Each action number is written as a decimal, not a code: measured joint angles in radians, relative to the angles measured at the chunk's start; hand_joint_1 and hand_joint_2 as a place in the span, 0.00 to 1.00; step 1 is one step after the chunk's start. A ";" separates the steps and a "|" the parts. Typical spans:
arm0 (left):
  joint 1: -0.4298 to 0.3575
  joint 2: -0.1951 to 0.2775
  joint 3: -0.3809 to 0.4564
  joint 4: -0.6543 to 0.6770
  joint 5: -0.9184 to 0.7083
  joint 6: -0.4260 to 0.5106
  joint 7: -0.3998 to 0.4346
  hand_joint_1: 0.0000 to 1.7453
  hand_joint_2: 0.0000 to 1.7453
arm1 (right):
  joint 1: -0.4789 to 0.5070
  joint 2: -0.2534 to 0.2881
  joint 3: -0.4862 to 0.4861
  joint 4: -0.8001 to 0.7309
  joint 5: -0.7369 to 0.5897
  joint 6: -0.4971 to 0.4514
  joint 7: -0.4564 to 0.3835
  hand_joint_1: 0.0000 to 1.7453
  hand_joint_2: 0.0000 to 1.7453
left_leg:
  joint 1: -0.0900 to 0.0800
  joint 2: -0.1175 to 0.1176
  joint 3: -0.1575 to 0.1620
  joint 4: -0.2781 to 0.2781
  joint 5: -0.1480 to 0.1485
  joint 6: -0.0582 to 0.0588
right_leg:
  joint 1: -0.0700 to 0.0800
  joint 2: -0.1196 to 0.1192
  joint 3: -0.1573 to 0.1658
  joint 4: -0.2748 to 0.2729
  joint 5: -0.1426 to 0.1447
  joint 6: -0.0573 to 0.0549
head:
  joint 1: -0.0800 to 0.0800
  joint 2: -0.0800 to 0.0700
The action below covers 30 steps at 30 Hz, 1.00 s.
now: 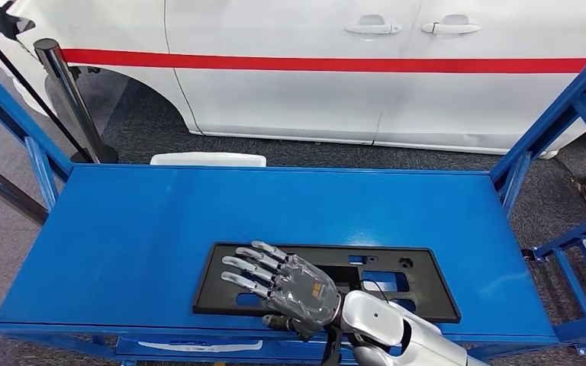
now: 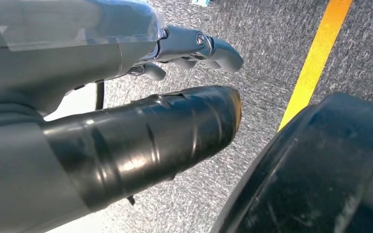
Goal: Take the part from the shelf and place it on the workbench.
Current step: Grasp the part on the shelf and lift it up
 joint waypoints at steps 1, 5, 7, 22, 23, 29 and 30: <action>0.000 0.000 0.000 0.000 0.000 0.000 0.000 0.00 0.00 | 0.003 -0.004 0.001 0.001 0.000 0.000 -0.001 0.00 1.00 | 0.000 0.000 0.000 0.000 0.000 0.000 | 0.000 0.000 0.000 0.000 0.000 0.000 | 0.000 0.000; 0.000 0.000 -0.001 0.000 0.000 0.000 0.000 0.00 0.00 | 0.008 -0.012 0.002 0.002 0.000 0.000 -0.002 0.00 1.00 | 0.000 0.000 0.000 0.000 0.000 0.000 | 0.000 0.000 0.000 0.000 0.000 0.000 | 0.000 0.000; 0.000 0.000 -0.001 0.000 0.000 0.000 0.000 0.00 0.00 | 0.010 -0.014 0.002 0.002 0.000 0.000 -0.002 0.00 1.00 | 0.000 0.000 0.000 0.000 0.000 0.000 | 0.000 0.000 0.000 0.000 0.000 0.000 | 0.000 0.000; 0.001 0.000 -0.025 0.000 -0.002 -0.004 -0.002 0.00 0.00 | 0.031 -0.032 0.008 0.007 -0.012 -0.006 -0.021 0.00 1.00 | 0.000 0.000 0.000 0.000 0.000 0.000 | 0.000 0.000 0.000 0.000 0.000 0.000 | 0.000 0.000; 0.001 0.000 -0.026 0.000 -0.002 -0.004 -0.003 0.00 0.00 | 0.031 -0.033 0.009 0.008 -0.012 -0.006 -0.021 0.00 1.00 | 0.000 0.000 0.000 0.000 0.000 0.000 | 0.000 0.000 0.000 0.000 0.000 0.000 | 0.000 0.000; 0.001 0.000 -0.034 0.000 -0.001 -0.003 -0.006 0.00 0.00 | 0.033 -0.033 0.021 0.025 -0.018 -0.006 -0.030 0.00 1.00 | 0.000 0.000 0.000 0.000 0.000 0.000 | 0.000 0.000 0.000 0.000 0.000 0.000 | 0.000 0.000; 0.001 0.000 -0.035 0.000 -0.001 -0.002 -0.006 0.00 0.00 | 0.033 -0.033 0.023 0.028 -0.018 -0.007 -0.031 0.00 1.00 | 0.000 0.000 0.000 0.000 0.000 0.000 | 0.000 0.000 0.000 0.000 0.000 0.000 | 0.000 0.000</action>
